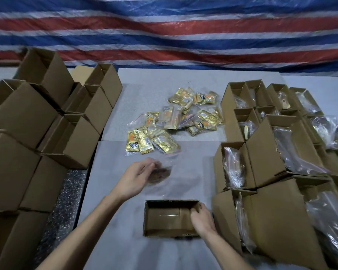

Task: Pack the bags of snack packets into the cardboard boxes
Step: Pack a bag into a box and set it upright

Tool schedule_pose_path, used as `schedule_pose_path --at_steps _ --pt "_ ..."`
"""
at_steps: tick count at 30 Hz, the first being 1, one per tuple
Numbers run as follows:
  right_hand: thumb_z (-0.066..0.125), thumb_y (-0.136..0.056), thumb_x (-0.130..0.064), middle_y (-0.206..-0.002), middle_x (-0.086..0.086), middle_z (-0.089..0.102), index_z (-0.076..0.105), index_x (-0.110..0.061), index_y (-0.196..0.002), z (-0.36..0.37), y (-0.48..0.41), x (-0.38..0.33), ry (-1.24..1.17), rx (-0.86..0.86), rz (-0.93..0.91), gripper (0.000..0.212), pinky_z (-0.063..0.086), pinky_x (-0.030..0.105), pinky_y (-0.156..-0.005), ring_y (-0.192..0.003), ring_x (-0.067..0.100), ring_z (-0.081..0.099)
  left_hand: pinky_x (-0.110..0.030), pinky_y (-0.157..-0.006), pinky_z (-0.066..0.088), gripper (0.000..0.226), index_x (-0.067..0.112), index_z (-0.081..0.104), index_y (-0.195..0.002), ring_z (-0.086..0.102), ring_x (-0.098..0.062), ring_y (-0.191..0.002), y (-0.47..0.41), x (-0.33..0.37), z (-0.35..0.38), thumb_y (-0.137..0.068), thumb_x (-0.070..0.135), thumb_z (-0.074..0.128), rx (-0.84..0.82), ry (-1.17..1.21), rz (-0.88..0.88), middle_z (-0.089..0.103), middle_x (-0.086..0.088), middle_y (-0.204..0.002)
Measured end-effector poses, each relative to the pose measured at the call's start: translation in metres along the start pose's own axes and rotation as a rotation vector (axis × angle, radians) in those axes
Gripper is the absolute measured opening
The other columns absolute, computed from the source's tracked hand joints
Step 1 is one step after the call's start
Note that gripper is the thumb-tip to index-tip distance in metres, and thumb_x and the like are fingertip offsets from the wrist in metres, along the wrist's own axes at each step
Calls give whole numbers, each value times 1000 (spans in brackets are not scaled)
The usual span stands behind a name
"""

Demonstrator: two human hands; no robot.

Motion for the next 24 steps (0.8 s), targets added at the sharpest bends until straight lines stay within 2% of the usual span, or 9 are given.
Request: schedule_pose_path --at_steps 3,4,6,8,10,14,17,21,24 --pt "50 -97 -15 -102 3 58 46 -13 -116 -3 2 2 -21 31 -10 19 39 29 -76 -97 24 56 -25 -91 48 30 17 71 -103 64 -8 -104 15 18 -10 -106 20 42 64 76 -8 72 3 -107" --pt "51 -98 -15 -100 4 58 44 -11 -115 -4 4 3 -46 49 -13 19 45 32 -76 -97 25 59 -29 -91 49 30 20 71 -102 65 -10 -105 20 23 -13 -107 22 41 83 102 -12 72 3 -106" --pt "51 -100 -18 -97 3 57 43 -11 -113 -3 8 3 -109 54 -16 16 56 47 -78 -91 26 62 -33 -90 53 29 18 70 -102 66 -15 -107 30 34 -16 -106 22 41 90 204 -3 72 1 -107" --pt "49 -102 -22 -99 1 56 45 -13 -112 -1 12 4 -148 34 -23 14 60 51 -74 -87 24 64 -34 -86 57 27 15 68 -104 69 -17 -107 40 46 -17 -106 20 42 71 335 -20 73 -3 -109" --pt "47 -103 -26 -99 -5 54 46 -14 -113 1 14 6 -182 17 -27 16 61 49 -73 -87 21 64 -34 -80 60 26 14 67 -104 69 -17 -107 50 57 -16 -105 20 42 50 425 -37 73 -5 -109" --pt "45 -104 -31 -114 1 51 43 -18 -120 2 15 11 -234 -22 10 20 61 45 -77 -101 26 61 -41 -89 57 25 14 66 -104 69 -18 -107 66 72 -14 -104 24 43 11 436 0 73 -6 -108" --pt "46 -103 -34 -122 3 50 43 -16 -125 3 13 13 -242 -44 6 28 61 44 -75 -107 28 59 -40 -90 57 27 11 65 -104 69 -20 -106 75 81 -13 -99 31 48 -54 452 40 73 -8 -107" --pt "49 -102 -36 -120 6 52 46 -14 -119 5 11 14 -261 -53 15 28 61 38 -62 -103 27 61 -43 -86 58 34 -1 59 -108 70 -27 -103 74 76 -10 -96 29 49 -116 517 -3 73 -15 -103" --pt "51 -101 -39 -115 7 53 47 -15 -113 7 11 15 -259 -60 8 27 62 38 -58 -103 29 61 -46 -85 57 27 -5 56 -106 71 -27 -100 73 66 1 -103 19 44 -159 503 -39 72 -17 -101"
Point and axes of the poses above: each hand's wrist, its own y-axis away from the middle knuckle, its own z-axis out of the palm, x = y × z, the point moved 3 cm from there along -y, towards the middle knuckle
